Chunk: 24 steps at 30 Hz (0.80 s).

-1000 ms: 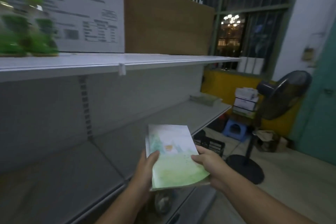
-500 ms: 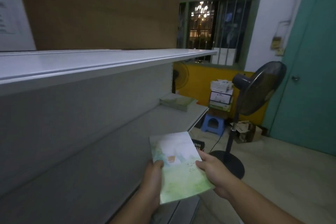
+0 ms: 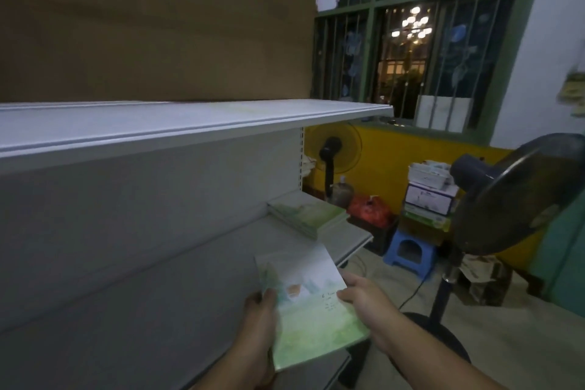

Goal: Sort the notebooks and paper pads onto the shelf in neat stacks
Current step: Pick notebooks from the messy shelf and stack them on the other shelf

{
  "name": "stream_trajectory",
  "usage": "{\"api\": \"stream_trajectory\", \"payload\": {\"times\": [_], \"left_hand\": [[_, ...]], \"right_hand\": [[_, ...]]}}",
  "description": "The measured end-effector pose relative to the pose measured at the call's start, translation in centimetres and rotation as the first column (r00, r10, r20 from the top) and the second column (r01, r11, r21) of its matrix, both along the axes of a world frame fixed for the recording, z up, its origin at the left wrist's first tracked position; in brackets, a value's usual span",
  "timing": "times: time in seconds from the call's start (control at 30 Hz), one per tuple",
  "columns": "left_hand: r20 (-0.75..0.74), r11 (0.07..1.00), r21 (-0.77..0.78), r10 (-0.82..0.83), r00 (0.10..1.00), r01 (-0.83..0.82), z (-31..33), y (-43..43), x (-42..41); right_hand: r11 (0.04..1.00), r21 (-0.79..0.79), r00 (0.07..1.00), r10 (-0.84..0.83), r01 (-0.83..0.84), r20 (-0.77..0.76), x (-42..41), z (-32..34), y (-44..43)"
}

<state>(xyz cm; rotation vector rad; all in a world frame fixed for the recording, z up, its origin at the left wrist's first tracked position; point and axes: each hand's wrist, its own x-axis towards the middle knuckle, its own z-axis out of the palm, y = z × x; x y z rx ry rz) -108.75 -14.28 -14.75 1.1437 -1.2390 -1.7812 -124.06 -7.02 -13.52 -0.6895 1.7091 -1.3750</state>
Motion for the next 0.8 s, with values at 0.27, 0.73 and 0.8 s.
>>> {"api": "stream_trajectory", "payload": {"times": [0.27, 0.73, 0.8], "left_hand": [[-0.069, 0.999, -0.009, -0.042, 0.997, 0.042, 0.9, -6.7, -5.6], [0.078, 0.972, -0.166, 0.184, 0.980, -0.169, -1.3, -19.7, -19.2], [0.193, 0.940, -0.287, 0.247, 0.950, -0.186, -1.8, -20.5, -20.0]], "right_hand": [[0.999, 0.019, 0.993, 0.029, -0.027, -0.118, -8.5, 1.5, -8.3], [0.965, 0.214, 0.880, 0.231, -0.152, -0.416, -22.3, 4.2, -21.2], [0.959, 0.216, 0.805, 0.271, -0.182, -0.527, -23.1, 3.7, -23.0]]}}
